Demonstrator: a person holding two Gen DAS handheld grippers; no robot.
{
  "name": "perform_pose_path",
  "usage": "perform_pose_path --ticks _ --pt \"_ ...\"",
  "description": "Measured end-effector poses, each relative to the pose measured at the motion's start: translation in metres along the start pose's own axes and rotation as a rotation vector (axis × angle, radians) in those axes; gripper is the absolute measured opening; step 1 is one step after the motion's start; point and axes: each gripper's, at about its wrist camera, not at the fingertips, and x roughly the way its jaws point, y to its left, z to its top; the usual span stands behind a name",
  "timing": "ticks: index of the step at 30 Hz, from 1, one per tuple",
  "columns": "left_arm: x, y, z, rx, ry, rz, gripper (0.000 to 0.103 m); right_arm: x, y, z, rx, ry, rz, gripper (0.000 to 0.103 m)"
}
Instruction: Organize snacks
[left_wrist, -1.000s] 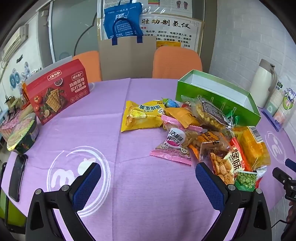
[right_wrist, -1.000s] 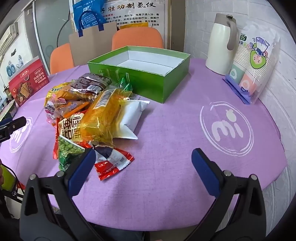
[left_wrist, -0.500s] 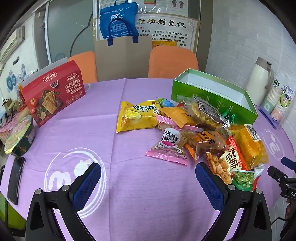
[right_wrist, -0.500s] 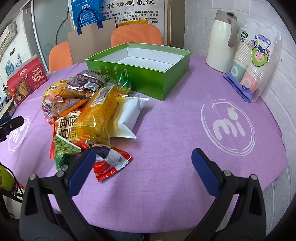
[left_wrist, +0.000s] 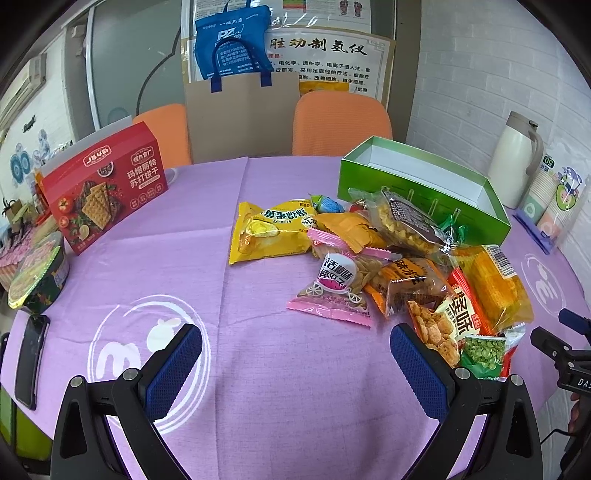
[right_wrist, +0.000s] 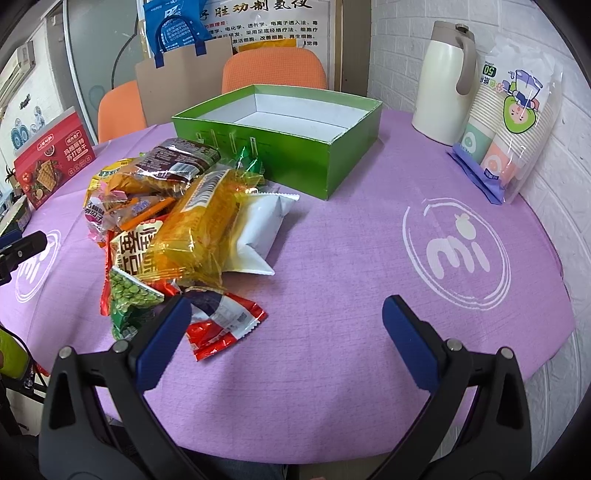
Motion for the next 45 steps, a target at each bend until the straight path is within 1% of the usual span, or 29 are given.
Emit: perform_pose_path --ticks 13,20,24,27,30,33,35,37,39,40,43,45 --pt "-0.005 -0.003 -0.002 0.024 -0.007 -0.028 0.103 -0.003 0.001 -0.001 -0.006 -0.002 -0.001 0.103" --pt "-0.007 -0.005 -0.004 0.038 -0.004 -0.059 0.103 -0.004 -0.004 -0.003 -0.003 -0.009 0.019 0.103" --pt "-0.008 -0.007 -0.004 0.05 -0.004 -0.069 0.103 -0.007 -0.009 -0.004 0.021 -0.034 0.046 0.103" --pt "-0.008 -0.009 -0.005 0.062 -0.002 -0.084 0.103 -0.008 -0.01 -0.004 0.031 -0.056 0.044 0.103" --pt "-0.008 -0.012 -0.006 0.076 0.004 -0.104 0.103 -0.006 -0.013 -0.005 0.034 -0.041 0.058 0.103" --pt "-0.006 -0.014 -0.008 0.083 0.015 -0.112 0.103 -0.005 -0.009 -0.007 0.007 -0.036 0.078 0.103" --pt "-0.004 -0.016 -0.01 0.094 0.026 -0.126 0.103 -0.006 -0.005 -0.01 -0.025 -0.049 0.085 0.103" --pt "0.001 -0.019 -0.014 0.111 0.054 -0.144 0.103 -0.008 0.001 -0.013 -0.068 -0.097 0.064 0.103" --pt "0.005 -0.022 -0.018 0.119 0.09 -0.185 0.103 -0.005 0.007 -0.015 -0.111 -0.091 0.057 0.103" --pt "0.007 -0.024 -0.02 0.118 0.103 -0.21 0.103 -0.003 0.01 -0.015 -0.124 -0.079 0.067 0.103" --pt "0.002 -0.031 -0.025 0.128 0.111 -0.287 0.103 -0.003 0.016 -0.017 -0.151 -0.067 0.147 0.103" --pt "-0.003 -0.04 -0.026 0.149 0.105 -0.341 0.101 -0.002 0.02 -0.017 -0.174 -0.06 0.159 0.103"
